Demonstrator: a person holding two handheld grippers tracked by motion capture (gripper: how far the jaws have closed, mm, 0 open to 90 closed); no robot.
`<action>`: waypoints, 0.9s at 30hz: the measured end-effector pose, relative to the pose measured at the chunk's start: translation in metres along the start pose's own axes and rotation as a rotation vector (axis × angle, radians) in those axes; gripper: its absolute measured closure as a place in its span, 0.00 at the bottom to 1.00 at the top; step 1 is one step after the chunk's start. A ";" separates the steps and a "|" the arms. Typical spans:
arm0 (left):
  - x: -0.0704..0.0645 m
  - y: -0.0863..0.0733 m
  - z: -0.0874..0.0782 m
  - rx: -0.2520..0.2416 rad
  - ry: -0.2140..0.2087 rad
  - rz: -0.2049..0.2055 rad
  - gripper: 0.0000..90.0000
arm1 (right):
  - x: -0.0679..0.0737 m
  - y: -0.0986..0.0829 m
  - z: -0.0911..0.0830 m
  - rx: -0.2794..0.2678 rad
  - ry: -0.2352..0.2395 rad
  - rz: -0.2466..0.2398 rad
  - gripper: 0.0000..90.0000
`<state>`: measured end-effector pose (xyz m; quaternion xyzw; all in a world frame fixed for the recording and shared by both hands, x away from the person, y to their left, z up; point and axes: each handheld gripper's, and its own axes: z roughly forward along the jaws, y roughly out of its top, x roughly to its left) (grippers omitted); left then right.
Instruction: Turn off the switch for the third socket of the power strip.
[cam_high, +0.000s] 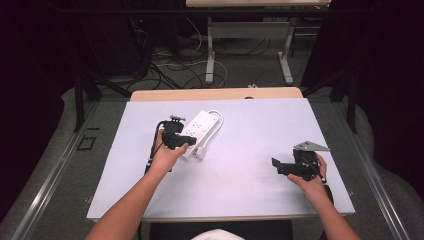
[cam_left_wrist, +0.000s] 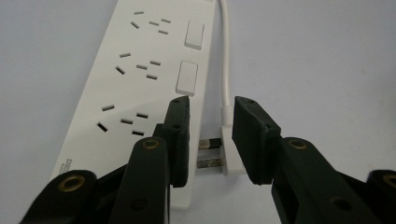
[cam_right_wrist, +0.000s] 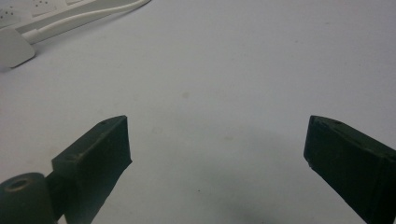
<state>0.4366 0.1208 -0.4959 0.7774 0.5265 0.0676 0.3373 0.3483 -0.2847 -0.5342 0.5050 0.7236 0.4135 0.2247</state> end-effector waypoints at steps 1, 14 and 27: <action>0.001 0.000 0.001 0.005 0.001 0.001 0.77 | 0.000 0.000 0.000 0.000 0.000 0.000 0.07; 0.009 0.002 0.010 0.067 0.041 -0.068 0.87 | -0.001 0.000 0.000 0.002 0.000 -0.001 0.07; 0.013 0.002 0.016 0.097 0.056 -0.076 0.96 | -0.001 0.000 0.000 0.002 -0.001 0.000 0.07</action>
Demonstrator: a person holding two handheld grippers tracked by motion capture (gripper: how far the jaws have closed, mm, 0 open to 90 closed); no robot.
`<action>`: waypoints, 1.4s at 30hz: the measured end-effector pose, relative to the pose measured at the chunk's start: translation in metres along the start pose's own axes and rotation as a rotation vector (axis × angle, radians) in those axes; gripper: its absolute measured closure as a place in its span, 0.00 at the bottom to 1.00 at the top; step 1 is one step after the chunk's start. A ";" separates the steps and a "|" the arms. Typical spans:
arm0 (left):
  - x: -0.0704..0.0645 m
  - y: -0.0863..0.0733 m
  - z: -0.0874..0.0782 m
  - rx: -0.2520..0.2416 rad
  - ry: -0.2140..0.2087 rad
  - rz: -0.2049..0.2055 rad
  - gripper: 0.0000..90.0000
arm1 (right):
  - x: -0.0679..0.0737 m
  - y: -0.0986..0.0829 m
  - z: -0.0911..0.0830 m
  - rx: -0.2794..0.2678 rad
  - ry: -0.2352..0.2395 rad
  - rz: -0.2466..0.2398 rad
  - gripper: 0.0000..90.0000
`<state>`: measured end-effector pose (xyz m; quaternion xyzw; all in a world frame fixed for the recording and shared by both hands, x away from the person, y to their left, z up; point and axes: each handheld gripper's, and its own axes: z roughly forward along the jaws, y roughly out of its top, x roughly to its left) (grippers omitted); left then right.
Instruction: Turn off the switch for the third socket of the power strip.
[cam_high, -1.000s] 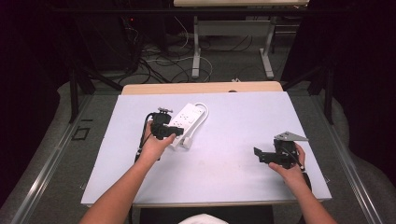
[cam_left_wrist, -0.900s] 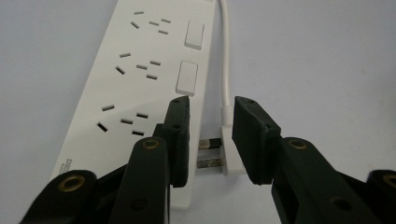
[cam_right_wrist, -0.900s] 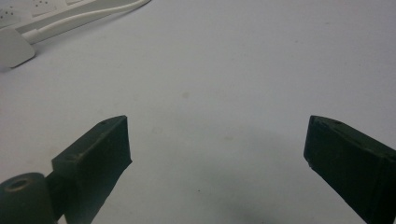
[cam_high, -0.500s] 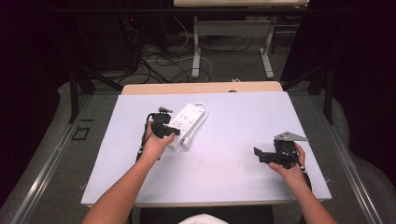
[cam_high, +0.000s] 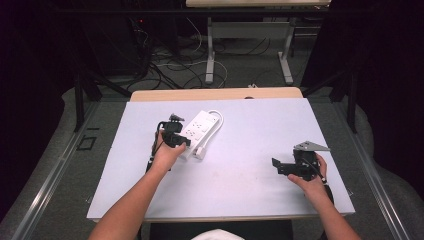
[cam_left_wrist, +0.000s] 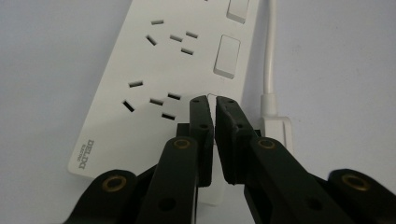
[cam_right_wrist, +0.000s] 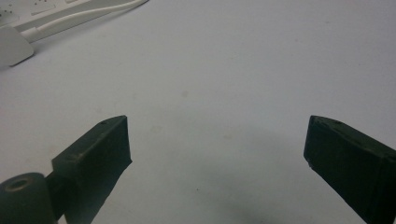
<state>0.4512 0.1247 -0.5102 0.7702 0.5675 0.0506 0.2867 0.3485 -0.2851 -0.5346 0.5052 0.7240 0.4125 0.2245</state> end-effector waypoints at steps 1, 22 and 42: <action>0.000 0.000 0.000 0.007 0.000 0.002 0.96 | 0.000 0.000 0.000 0.000 0.000 0.000 0.07; 0.002 0.001 0.004 0.031 0.013 0.012 1.00 | 0.001 0.000 0.000 0.007 0.003 0.006 0.07; 0.001 -0.001 0.006 0.036 0.028 0.031 1.00 | 0.001 0.000 0.000 0.008 0.002 0.004 0.07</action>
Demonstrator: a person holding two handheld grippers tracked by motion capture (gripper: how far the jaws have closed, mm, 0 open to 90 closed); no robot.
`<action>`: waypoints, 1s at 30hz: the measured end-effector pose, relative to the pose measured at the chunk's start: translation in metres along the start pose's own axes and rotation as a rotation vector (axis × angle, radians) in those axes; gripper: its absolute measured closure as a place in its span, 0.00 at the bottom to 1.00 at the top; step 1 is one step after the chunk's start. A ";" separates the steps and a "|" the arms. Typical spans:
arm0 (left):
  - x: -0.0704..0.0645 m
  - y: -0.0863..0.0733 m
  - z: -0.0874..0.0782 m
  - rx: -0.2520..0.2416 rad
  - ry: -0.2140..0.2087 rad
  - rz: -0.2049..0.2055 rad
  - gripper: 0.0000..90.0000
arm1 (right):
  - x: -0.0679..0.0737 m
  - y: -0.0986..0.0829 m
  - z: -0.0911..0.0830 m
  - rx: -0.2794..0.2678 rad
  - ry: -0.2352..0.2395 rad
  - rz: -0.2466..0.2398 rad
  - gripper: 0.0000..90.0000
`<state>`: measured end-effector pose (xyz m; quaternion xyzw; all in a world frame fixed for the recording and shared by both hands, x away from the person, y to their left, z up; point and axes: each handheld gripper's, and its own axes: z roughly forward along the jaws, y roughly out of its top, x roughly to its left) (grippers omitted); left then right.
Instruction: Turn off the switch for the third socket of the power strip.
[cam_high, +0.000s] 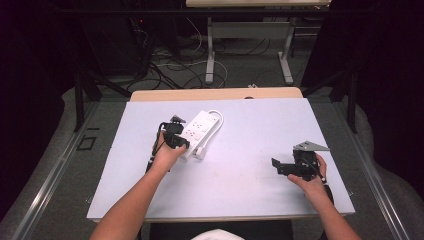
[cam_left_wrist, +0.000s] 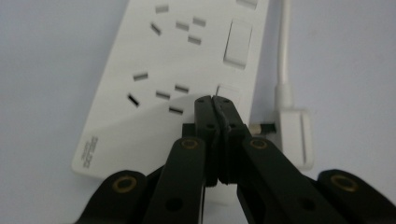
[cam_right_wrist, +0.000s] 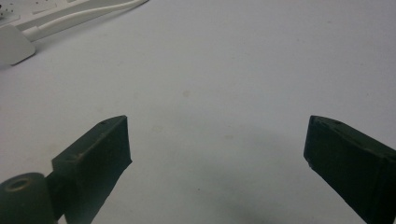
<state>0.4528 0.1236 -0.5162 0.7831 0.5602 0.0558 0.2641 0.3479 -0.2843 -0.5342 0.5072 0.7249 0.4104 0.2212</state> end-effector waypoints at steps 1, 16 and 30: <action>0.000 0.000 0.000 -0.003 0.001 -0.001 1.00 | 0.000 0.000 0.000 -0.001 0.002 0.000 0.07; 0.000 0.000 0.000 -0.005 0.001 0.001 1.00 | 0.000 0.000 0.000 0.003 0.001 -0.001 0.07; 0.001 0.001 0.000 0.003 -0.013 -0.004 0.98 | 0.000 0.000 0.001 0.001 0.004 0.008 0.07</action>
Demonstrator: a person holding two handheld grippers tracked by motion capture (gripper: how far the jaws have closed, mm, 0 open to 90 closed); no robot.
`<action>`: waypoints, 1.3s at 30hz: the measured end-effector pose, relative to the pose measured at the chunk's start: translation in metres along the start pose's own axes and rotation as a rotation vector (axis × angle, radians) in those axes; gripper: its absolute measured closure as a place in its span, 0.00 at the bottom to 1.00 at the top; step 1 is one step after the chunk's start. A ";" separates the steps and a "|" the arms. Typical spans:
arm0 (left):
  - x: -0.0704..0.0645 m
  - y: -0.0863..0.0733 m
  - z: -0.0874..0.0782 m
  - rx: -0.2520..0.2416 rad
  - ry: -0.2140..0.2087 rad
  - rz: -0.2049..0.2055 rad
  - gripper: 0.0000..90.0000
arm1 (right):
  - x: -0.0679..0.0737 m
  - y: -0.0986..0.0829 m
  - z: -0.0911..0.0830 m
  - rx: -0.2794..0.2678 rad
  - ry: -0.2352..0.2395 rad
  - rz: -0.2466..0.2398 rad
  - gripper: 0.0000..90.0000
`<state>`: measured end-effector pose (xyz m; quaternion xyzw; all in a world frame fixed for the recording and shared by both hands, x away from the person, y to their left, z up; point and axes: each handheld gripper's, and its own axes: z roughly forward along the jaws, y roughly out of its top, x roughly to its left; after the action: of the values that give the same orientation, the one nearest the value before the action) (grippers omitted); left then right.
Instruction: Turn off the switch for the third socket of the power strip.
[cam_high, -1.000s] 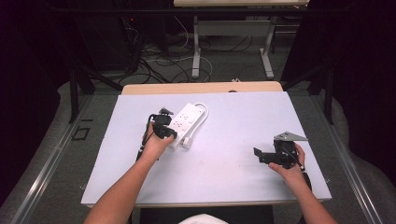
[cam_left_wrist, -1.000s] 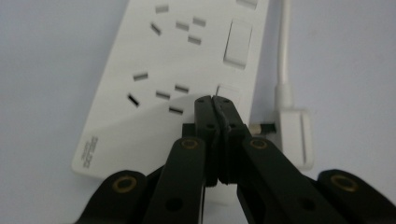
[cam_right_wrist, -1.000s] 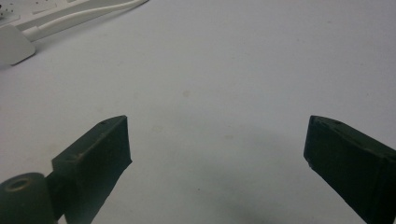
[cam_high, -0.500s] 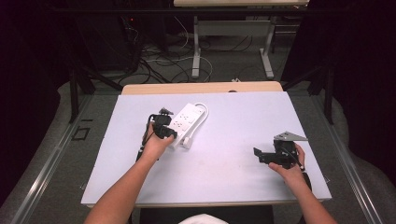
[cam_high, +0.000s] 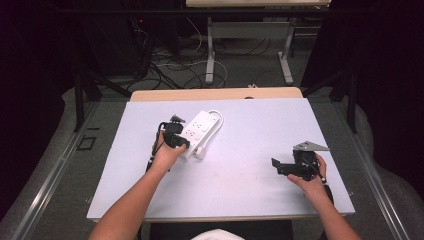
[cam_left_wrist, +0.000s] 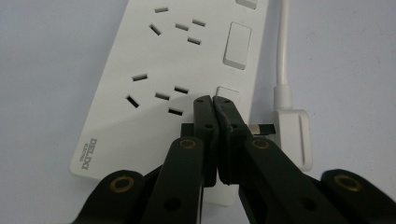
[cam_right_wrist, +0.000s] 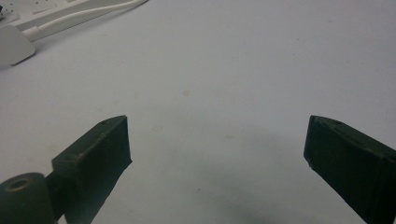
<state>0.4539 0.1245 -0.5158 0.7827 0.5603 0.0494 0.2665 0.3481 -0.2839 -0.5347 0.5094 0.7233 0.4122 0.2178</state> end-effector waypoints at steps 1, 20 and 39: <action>0.000 0.000 0.000 0.003 0.001 0.006 0.98 | 0.000 0.000 0.000 -0.002 0.001 -0.005 0.07; 0.000 0.000 -0.003 -0.047 -0.005 0.024 0.80 | -0.001 0.000 0.000 -0.002 -0.002 -0.006 0.07; -0.001 -0.002 -0.001 -0.158 0.005 0.105 0.47 | -0.001 0.000 0.000 -0.002 -0.003 -0.009 0.07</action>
<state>0.4513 0.1250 -0.5156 0.7874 0.5135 0.1094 0.3229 0.3483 -0.2845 -0.5348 0.5068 0.7247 0.4112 0.2212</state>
